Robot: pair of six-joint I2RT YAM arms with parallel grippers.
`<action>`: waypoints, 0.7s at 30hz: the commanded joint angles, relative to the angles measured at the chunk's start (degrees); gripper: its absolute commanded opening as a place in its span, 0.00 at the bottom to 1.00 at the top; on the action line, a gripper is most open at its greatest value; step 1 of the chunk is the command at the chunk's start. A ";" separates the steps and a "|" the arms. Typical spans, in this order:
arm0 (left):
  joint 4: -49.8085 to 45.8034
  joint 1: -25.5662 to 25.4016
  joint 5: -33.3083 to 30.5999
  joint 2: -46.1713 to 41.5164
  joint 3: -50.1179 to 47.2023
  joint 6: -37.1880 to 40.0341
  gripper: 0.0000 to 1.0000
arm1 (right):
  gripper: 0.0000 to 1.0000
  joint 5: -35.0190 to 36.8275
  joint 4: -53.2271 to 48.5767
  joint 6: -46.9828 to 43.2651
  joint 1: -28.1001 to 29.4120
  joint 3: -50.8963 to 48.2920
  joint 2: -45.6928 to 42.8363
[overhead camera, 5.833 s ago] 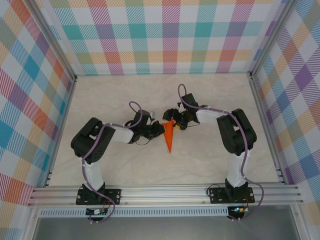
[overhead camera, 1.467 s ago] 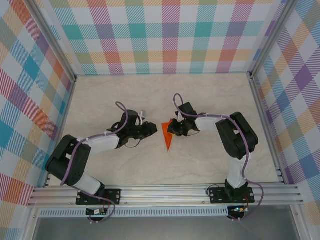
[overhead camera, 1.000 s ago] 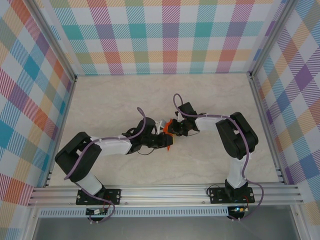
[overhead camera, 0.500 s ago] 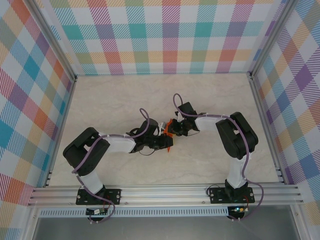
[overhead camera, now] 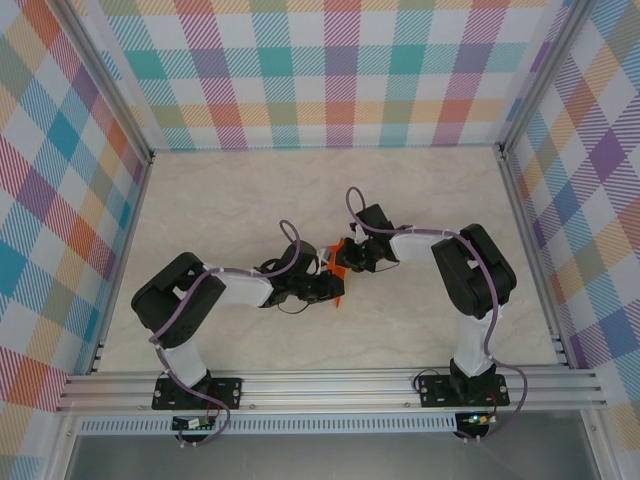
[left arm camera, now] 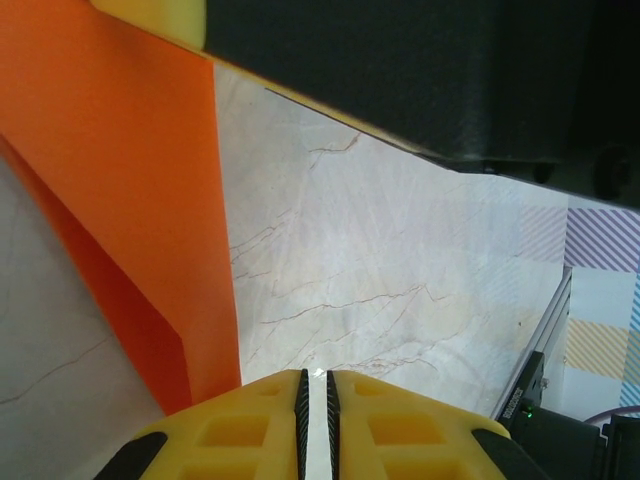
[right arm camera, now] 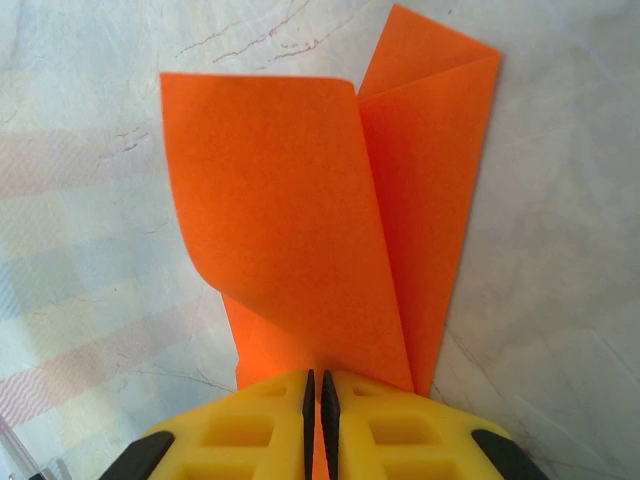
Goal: Fold a paper plane with a square sheet of paper (fold left side to right side)
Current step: Fold the wing for the fifth time at the center of the table.
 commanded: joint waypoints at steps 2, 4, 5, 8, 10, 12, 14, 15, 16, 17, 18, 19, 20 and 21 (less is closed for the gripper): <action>1.41 -0.32 -0.19 1.13 -0.82 -0.23 0.15 | 0.15 3.55 -8.37 -1.73 0.15 -1.32 3.32; 1.34 -0.38 -0.11 1.20 -0.90 -0.23 0.15 | 0.15 3.64 -8.49 -1.69 0.15 -1.23 3.32; 1.32 -0.41 -0.18 1.22 -1.04 -0.18 0.15 | 0.15 3.72 -8.63 -1.69 0.15 -1.14 3.31; 1.49 -0.58 -0.24 1.47 -1.43 -0.47 0.15 | 0.15 3.72 -8.67 -1.78 0.15 -1.06 3.23; 1.67 -0.88 -0.06 1.88 -1.47 -0.58 0.15 | 0.15 3.73 -8.63 -1.82 0.15 -1.06 3.39; 1.83 -1.20 -0.20 2.42 -1.30 -0.58 0.15 | 0.15 3.81 -8.74 -1.74 0.15 -1.06 3.32; 1.85 -1.34 -0.44 2.71 -1.32 -0.63 0.15 | 0.15 3.81 -8.76 -1.81 0.15 -1.06 3.32; 1.83 -1.46 -0.46 2.81 -1.41 -0.74 0.15 | 0.15 3.82 -8.80 -1.81 0.15 -1.05 3.32; 1.84 -1.40 -0.42 2.81 -1.41 -0.79 0.14 | 0.15 3.82 -8.85 -1.81 0.15 -1.05 3.32; 1.75 -1.43 -0.44 2.85 -1.45 -0.74 0.14 | 0.15 3.90 -9.01 -1.88 0.15 -0.99 3.31; 1.76 -1.40 -0.55 2.81 -1.49 -0.73 0.14 | 0.15 3.98 -9.12 -1.93 0.15 -0.97 3.36; 1.68 -1.48 -0.55 2.78 -1.52 -0.77 0.14 | 0.15 3.99 -9.23 -1.94 0.15 -0.92 3.41; 1.67 -1.48 -0.63 2.81 -1.59 -0.73 0.14 | 0.15 3.99 -9.37 -1.98 0.15 -0.88 3.49; 1.68 -1.58 -0.62 2.73 -1.63 -0.78 0.14 | 0.15 3.99 -9.37 -1.91 0.13 -0.88 3.58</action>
